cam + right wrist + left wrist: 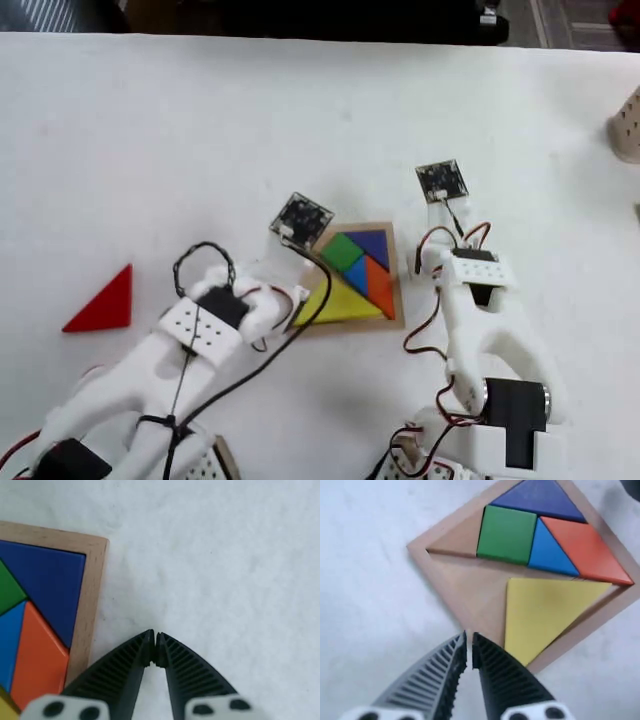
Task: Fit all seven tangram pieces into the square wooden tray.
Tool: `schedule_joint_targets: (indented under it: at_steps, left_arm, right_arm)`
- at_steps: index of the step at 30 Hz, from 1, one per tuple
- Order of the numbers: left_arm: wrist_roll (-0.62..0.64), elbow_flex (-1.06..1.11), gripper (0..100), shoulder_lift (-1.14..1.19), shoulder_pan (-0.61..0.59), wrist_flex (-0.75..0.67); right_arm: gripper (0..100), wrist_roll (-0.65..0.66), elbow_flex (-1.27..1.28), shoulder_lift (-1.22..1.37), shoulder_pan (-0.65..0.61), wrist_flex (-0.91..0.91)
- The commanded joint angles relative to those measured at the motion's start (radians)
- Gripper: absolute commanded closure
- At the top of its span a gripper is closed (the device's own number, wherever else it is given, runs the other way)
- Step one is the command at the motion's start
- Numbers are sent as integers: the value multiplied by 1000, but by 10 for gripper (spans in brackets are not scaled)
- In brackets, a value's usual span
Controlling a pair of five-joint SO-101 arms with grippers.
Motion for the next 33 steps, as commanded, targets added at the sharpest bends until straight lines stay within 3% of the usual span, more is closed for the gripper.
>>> schedule_joint_targets:
  at_steps: [1, 4, 10, 16, 25, 33]
  left_arm:
    - [-12, -5, 977, -33, 22, 40]
    - [-98, -3, 977, -36, 50, 77]
    - [-213, 2, 978, -31, 242, 169]
    - [-152, -3, 978, 84, 234, 60]
    - [-147, -203, 978, 312, 231, 146]
    - [-141, -209, 978, 317, 162, -26]
  right_arm:
    - [981, 14, -48, -4, -8, 7]
    - [981, 14, -48, -4, -7, 7]
    - [981, 61, -48, -4, -12, 7]
    - [981, 64, -48, -4, -12, 7]
    - [981, 68, -48, -4, -12, 7]
    - [981, 68, -48, -4, -12, 7]
